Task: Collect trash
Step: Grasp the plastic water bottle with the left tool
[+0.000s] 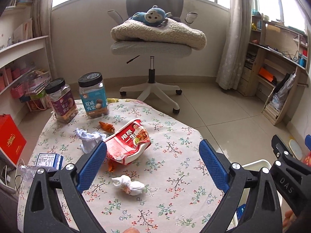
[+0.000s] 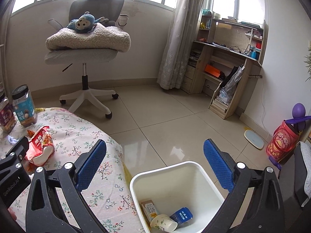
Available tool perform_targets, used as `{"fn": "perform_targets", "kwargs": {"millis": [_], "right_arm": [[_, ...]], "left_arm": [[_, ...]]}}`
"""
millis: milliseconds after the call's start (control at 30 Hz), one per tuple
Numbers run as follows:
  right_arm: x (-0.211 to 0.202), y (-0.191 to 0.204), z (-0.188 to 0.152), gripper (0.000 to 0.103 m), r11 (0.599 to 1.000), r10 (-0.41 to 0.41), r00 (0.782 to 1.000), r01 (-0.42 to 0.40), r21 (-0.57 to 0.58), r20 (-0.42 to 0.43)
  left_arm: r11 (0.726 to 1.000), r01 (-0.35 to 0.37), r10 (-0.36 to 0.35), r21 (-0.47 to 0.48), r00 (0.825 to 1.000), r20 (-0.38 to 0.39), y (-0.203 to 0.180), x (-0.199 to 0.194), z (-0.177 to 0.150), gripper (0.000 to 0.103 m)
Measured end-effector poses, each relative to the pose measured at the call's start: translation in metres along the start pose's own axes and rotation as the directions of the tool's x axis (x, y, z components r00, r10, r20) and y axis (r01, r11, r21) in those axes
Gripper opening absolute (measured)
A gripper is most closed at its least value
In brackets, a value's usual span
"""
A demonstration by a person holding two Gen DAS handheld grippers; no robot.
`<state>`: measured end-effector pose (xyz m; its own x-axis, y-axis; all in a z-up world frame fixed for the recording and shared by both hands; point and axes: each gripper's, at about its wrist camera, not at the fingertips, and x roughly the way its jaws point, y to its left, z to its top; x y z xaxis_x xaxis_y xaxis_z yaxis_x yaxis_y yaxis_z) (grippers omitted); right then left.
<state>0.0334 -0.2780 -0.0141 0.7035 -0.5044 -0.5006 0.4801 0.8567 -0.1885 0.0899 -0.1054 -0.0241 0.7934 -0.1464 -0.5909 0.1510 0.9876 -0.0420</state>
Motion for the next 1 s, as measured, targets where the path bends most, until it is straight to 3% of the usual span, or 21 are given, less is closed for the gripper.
{"fn": "perform_targets", "kwargs": {"millis": [433,567,700,800,867,1000], "right_arm": [[-0.013,0.077,0.000,0.096,0.990,0.135,0.991,-0.135,-0.052,0.001],[-0.015,0.101,-0.002,0.096,0.981,0.183,0.983,-0.184,-0.064,-0.016],[-0.017,0.124,-0.005,0.096,0.971,0.223,0.974,-0.225,-0.083,-0.038],[-0.019,0.140,-0.007,0.096,0.962,0.250,0.967,-0.254,-0.101,-0.050],[-0.020,0.150,-0.009,0.096,0.955,0.267,0.962,-0.272,-0.115,-0.059],[-0.013,0.167,-0.017,0.096,0.938,0.305,0.946,-0.319,-0.139,-0.109]], "left_arm": [[0.985,-0.155,0.153,-0.080,0.988,-0.029,0.072,-0.003,-0.006,0.093],[0.968,-0.223,0.217,-0.113,0.974,-0.068,0.102,0.000,-0.009,0.093],[0.940,-0.302,0.281,-0.159,0.949,-0.143,0.138,0.009,-0.014,0.093],[0.906,-0.344,0.291,-0.246,0.929,-0.229,0.174,0.015,-0.024,0.093],[0.864,-0.381,0.288,-0.329,0.910,-0.298,0.203,0.020,-0.034,0.093],[0.728,-0.474,0.258,-0.495,0.859,-0.442,0.264,0.034,-0.066,0.093]]}}
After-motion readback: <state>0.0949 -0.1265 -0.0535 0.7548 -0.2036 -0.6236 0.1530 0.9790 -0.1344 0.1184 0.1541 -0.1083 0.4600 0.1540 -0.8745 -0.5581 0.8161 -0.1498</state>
